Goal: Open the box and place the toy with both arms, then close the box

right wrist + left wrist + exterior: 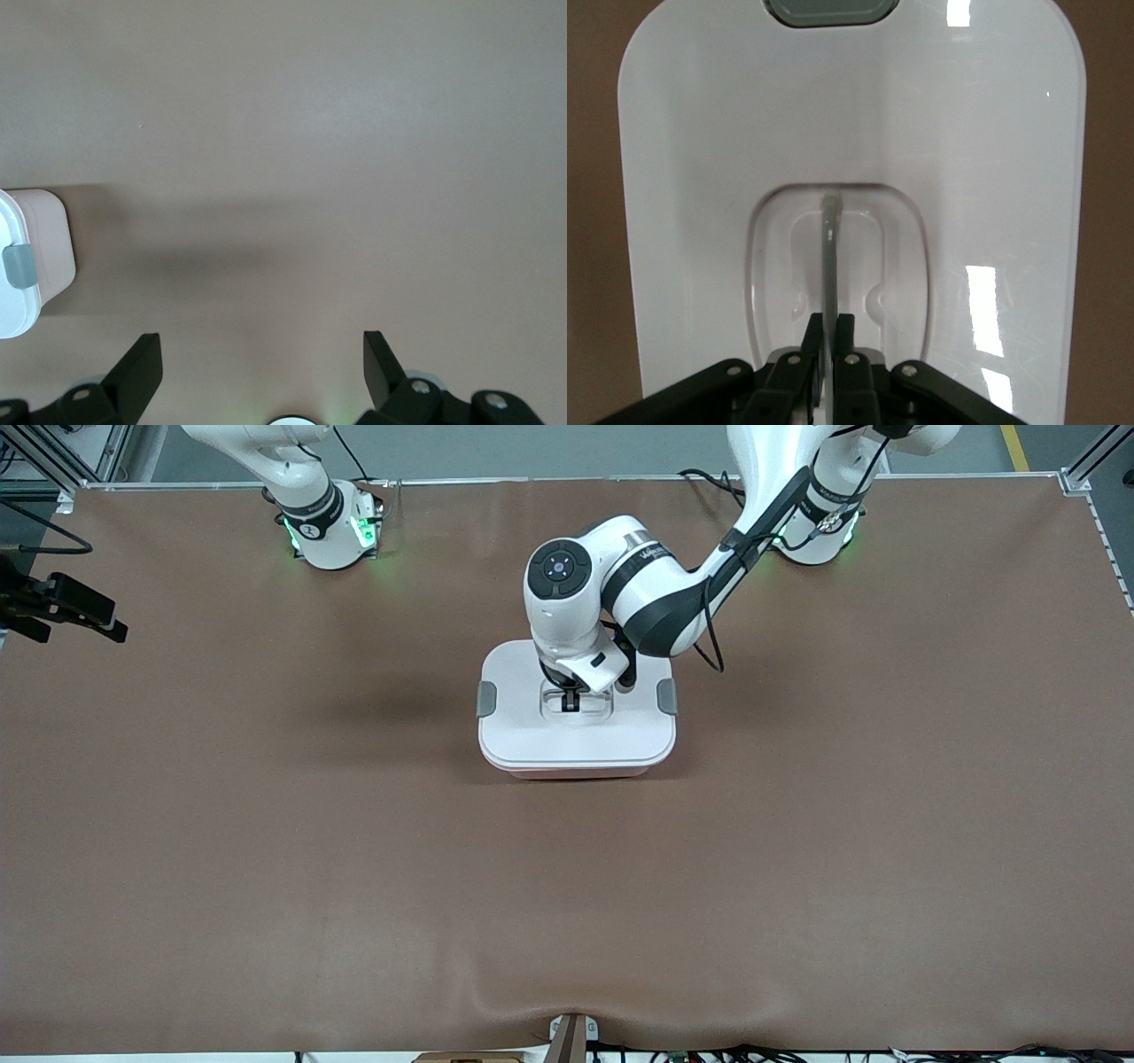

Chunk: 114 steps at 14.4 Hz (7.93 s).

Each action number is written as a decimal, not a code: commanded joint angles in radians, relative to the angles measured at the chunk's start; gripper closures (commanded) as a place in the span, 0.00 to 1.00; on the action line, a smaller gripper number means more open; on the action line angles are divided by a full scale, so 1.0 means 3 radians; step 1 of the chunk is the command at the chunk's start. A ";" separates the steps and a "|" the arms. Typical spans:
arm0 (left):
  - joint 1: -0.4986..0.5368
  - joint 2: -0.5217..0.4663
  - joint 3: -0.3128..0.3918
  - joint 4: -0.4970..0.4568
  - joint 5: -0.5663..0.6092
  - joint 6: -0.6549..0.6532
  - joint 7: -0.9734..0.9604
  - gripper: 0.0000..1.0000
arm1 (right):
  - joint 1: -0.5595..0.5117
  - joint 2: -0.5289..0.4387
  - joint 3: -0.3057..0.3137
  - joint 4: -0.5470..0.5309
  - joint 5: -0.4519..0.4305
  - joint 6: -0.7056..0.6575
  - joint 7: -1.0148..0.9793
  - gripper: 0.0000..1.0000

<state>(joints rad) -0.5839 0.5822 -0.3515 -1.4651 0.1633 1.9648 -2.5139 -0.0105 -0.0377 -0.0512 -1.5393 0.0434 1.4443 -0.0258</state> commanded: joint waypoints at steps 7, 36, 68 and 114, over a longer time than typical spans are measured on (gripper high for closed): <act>-0.0002 0.0156 0.0006 0.0016 0.0013 0.0026 -0.0078 1.00 | -0.0031 0.0013 0.0028 0.0023 0.0024 -0.0003 0.0019 0.00; 0.0432 -0.0248 -0.0035 0.0174 -0.0012 -0.0372 0.0387 0.00 | -0.0006 0.0013 0.0028 0.0023 0.0024 -0.0018 0.0019 0.00; 0.2074 -0.1040 0.0026 0.0174 -0.0140 -0.1114 0.4661 0.00 | -0.0036 0.0013 0.0028 0.0028 0.0024 -0.0028 0.0019 0.00; 0.1829 -0.2033 0.1238 -0.0158 -0.0611 -0.1825 0.7961 0.00 | -0.0047 0.0013 0.0023 0.0038 0.0024 -0.0039 0.0019 0.00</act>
<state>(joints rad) -0.0346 -0.0291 0.0162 -1.5187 -0.0050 1.4111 -0.1457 -0.0108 -0.0340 -0.0503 -1.5394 0.0432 1.4415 -0.0253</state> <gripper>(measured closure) 0.000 0.000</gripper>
